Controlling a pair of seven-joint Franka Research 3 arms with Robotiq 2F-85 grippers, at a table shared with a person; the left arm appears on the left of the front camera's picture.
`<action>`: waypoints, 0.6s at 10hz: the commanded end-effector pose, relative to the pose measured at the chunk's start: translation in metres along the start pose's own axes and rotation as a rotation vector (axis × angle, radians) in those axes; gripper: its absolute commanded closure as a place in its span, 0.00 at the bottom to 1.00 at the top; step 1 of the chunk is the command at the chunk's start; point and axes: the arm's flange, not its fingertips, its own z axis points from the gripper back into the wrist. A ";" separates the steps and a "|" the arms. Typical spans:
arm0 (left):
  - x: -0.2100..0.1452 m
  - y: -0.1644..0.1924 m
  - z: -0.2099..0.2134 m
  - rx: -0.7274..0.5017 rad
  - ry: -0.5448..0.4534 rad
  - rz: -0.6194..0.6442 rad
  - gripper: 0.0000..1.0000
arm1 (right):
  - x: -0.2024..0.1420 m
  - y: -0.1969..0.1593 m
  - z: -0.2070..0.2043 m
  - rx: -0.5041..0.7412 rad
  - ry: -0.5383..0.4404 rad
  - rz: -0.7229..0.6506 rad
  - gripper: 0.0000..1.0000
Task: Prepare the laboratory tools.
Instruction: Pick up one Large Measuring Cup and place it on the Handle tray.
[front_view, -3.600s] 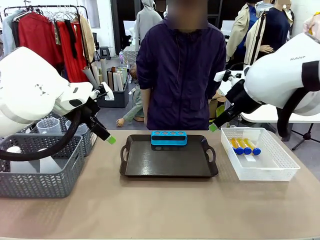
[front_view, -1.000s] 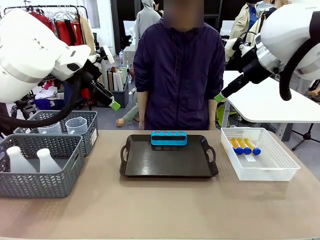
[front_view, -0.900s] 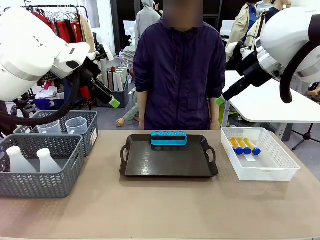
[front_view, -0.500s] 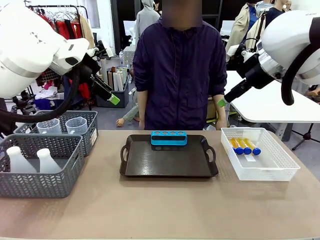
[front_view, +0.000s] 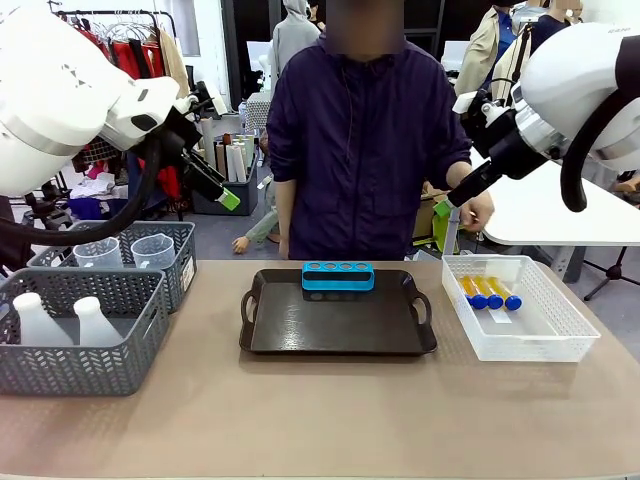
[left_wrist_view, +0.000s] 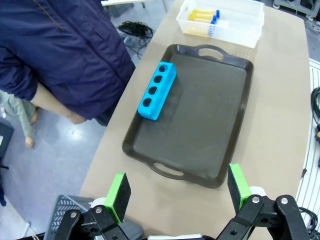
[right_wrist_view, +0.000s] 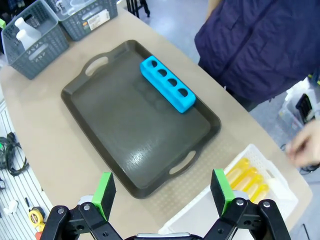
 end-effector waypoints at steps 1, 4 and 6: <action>-0.002 0.001 0.001 0.001 -0.001 0.003 0.00 | -0.001 -0.001 0.001 0.002 -0.002 -0.004 0.00; -0.002 0.001 0.001 0.001 -0.001 0.003 0.00 | -0.001 -0.001 0.001 0.002 -0.002 -0.004 0.00; -0.002 0.001 0.001 0.001 -0.001 0.003 0.00 | -0.001 -0.001 0.001 0.002 -0.002 -0.004 0.00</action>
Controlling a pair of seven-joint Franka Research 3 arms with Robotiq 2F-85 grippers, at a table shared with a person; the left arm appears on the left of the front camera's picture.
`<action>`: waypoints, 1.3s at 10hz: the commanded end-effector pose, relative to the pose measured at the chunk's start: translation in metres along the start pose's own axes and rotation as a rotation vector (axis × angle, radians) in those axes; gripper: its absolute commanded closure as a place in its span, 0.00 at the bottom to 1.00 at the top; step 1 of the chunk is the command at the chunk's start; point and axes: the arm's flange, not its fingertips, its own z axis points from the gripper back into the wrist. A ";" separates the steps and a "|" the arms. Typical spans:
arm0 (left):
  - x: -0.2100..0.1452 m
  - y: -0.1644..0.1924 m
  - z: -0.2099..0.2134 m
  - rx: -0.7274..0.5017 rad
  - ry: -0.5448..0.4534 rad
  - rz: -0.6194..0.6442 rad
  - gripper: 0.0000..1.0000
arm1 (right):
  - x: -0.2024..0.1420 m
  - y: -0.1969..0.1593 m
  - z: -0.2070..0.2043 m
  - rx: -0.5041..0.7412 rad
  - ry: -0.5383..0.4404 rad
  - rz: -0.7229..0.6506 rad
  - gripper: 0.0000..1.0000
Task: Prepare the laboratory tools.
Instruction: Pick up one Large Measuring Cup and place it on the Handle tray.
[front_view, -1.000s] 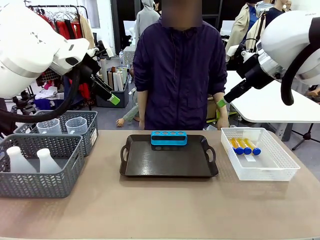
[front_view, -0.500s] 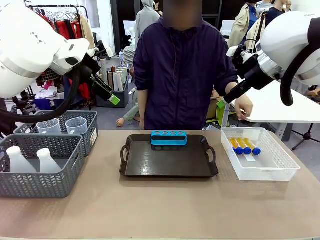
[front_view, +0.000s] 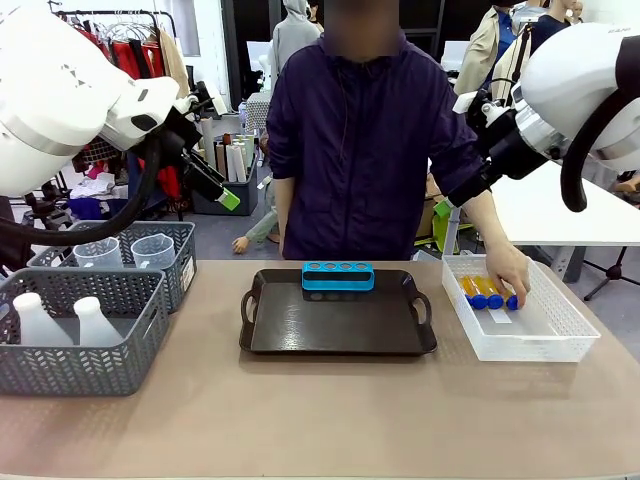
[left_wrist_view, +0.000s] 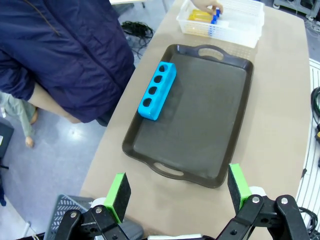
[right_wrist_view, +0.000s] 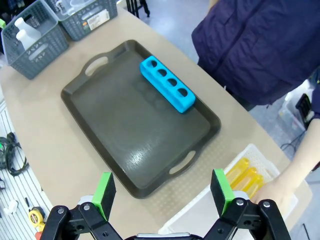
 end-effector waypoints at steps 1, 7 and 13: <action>-0.002 0.001 0.001 0.001 -0.001 0.003 0.00 | -0.001 -0.001 0.001 0.002 -0.002 -0.003 0.00; -0.011 0.018 0.016 0.055 0.244 0.129 0.00 | -0.001 -0.001 0.001 0.002 -0.002 -0.003 0.00; -0.073 0.085 0.026 0.234 0.588 0.413 0.00 | -0.001 -0.001 0.001 0.002 -0.002 -0.003 0.00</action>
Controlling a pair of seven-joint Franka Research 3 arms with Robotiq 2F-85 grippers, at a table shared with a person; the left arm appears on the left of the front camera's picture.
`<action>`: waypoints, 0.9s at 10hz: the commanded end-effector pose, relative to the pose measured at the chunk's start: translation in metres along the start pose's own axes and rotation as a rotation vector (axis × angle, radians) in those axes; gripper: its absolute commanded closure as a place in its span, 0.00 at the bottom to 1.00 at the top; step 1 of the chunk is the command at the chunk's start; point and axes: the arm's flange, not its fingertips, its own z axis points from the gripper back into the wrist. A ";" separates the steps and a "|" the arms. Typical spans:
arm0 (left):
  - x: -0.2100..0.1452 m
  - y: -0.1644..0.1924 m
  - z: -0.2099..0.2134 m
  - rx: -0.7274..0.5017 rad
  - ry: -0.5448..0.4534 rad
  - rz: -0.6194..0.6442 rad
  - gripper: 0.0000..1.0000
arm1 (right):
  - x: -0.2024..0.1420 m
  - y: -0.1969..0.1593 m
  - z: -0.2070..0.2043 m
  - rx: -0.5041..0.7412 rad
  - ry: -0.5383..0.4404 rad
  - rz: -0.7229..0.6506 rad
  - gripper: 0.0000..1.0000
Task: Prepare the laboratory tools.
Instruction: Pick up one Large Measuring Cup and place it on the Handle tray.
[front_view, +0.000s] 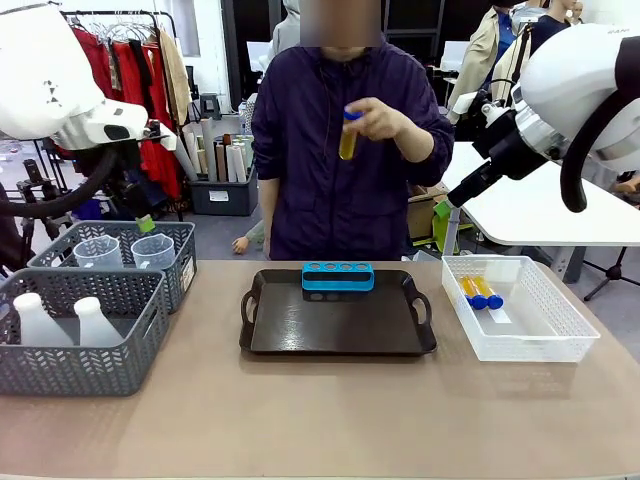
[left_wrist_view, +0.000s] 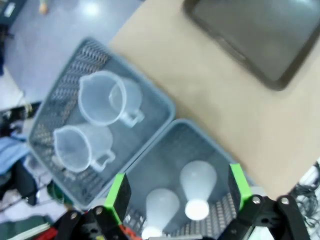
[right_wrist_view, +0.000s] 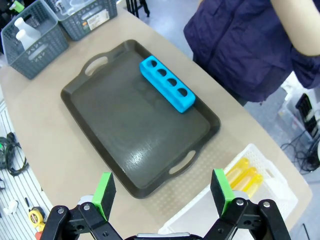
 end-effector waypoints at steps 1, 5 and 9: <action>0.006 0.015 -0.001 0.045 0.075 0.099 0.00 | -0.001 -0.001 0.001 0.003 -0.002 -0.003 0.00; -0.004 0.022 -0.009 0.051 0.055 0.087 0.00 | -0.001 -0.001 0.001 0.003 -0.002 -0.003 0.00; -0.001 0.039 -0.030 0.076 0.176 0.182 0.00 | -0.001 -0.001 0.001 0.003 -0.002 -0.003 0.00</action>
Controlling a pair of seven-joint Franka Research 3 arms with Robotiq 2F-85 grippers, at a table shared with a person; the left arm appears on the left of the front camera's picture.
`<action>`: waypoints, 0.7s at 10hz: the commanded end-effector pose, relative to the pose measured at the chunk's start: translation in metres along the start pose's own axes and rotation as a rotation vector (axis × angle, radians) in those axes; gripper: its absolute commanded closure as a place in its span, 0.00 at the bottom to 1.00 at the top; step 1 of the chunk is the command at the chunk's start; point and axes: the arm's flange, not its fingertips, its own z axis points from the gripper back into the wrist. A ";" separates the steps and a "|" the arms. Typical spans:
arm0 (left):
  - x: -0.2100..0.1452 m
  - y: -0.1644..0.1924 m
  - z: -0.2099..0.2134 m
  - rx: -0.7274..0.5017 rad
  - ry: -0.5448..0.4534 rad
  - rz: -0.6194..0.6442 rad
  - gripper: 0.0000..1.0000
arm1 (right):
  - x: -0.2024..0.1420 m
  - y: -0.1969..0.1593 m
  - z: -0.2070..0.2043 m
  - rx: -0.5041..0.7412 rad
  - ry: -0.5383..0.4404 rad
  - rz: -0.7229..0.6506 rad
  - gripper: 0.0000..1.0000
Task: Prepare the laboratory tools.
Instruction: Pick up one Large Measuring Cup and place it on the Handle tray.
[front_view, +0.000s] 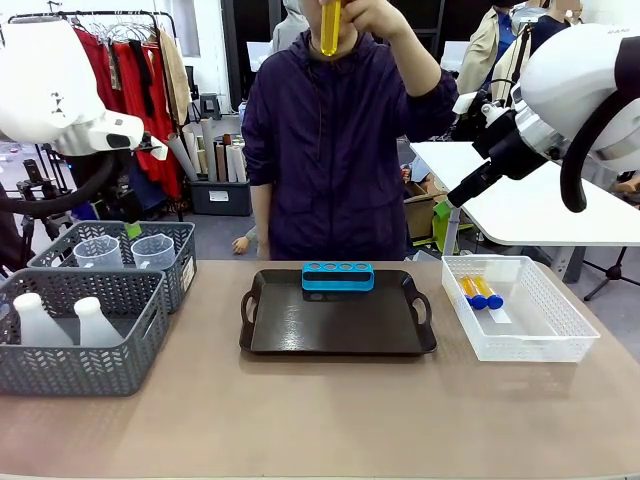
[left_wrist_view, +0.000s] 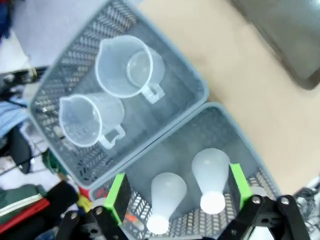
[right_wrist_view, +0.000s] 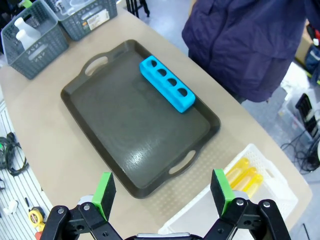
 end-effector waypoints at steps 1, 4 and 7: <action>0.006 0.024 -0.015 0.045 0.087 0.108 0.00 | -0.001 -0.001 0.001 0.003 -0.002 -0.003 0.00; 0.003 0.059 -0.039 0.079 0.130 0.240 0.00 | -0.001 -0.001 0.001 0.003 -0.002 -0.003 0.00; 0.000 0.089 -0.066 0.113 0.198 0.343 0.00 | -0.001 -0.001 0.001 0.003 -0.002 -0.003 0.00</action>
